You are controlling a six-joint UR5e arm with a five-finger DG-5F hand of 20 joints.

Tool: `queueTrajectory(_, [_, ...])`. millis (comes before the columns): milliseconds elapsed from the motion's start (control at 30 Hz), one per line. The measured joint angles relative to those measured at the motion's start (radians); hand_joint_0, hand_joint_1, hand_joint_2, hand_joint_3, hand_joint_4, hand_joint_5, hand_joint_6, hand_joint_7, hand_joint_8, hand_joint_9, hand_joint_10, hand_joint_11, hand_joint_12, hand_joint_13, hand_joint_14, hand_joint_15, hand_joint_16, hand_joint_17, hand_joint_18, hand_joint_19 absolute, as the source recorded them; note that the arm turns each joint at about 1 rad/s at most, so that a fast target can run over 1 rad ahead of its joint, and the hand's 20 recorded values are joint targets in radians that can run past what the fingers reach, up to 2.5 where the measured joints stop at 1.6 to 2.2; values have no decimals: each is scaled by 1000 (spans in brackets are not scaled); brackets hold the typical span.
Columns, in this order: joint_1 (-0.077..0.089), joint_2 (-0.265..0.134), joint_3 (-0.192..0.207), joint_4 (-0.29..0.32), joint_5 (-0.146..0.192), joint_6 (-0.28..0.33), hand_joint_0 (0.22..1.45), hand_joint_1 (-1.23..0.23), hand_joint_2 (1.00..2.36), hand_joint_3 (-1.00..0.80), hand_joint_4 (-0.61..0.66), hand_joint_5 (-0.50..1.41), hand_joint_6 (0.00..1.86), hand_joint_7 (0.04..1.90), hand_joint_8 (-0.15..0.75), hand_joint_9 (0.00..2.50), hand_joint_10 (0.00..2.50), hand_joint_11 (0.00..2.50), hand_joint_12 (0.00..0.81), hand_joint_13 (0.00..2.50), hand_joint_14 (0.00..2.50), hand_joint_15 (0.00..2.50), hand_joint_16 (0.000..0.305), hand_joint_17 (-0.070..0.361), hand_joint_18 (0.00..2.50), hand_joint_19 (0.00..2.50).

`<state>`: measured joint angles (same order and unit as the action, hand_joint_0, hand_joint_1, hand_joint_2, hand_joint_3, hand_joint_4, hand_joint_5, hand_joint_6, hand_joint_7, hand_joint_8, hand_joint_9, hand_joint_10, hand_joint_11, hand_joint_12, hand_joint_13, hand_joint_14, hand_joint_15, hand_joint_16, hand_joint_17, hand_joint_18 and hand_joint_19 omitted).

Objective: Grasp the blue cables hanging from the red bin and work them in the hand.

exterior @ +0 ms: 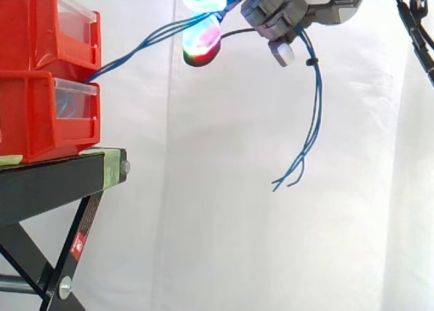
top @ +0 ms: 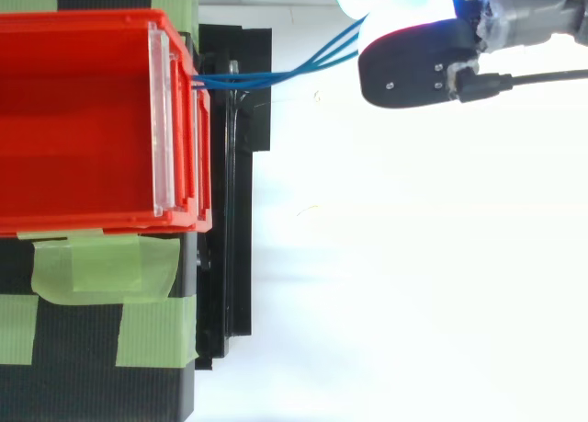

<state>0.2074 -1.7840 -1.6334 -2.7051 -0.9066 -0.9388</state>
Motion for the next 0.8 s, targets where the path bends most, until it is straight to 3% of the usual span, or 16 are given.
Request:
queueTrajectory(200, [0,0,0,-1,0,0,863,-649,1010,-790,294,500,2,1383,441,780,2500,2500,515,1043,2500,1754,46,104,1478,969])
queueTrajectory(300, [1,0,0,-1,2,0,885,-651,1014,-681,293,511,2,1387,441,794,2500,2500,517,1058,2500,1772,46,103,1491,994])
queueTrajectory(367, [1,0,0,0,5,0,877,-640,1023,-383,290,514,2,1383,434,796,2500,2500,517,1063,2500,1754,46,104,1490,994])
queueTrajectory(400, [1,0,0,0,7,0,873,-634,1024,-315,286,513,4,1377,435,801,2500,2500,519,1066,2500,1759,47,105,1488,995])
queueTrajectory(500, [2,0,0,1,11,0,908,-605,1010,-6,332,528,5,1336,436,859,2500,2500,531,1155,2500,1726,64,145,1589,628])
queueTrajectory(567, [3,0,0,1,13,0,937,-621,1000,105,338,522,7,1321,436,860,2500,2500,537,1160,2500,1720,67,151,1590,581])
queueTrajectory(667, [4,0,0,1,14,0,872,-580,1234,86,348,506,8,1297,440,853,2500,2500,542,1162,2500,1734,68,153,1575,537])
queueTrajectory(800, [4,0,0,2,14,0,840,-552,1378,69,328,499,9,1292,444,843,2500,2500,539,1151,2500,1696,69,155,1563,528])
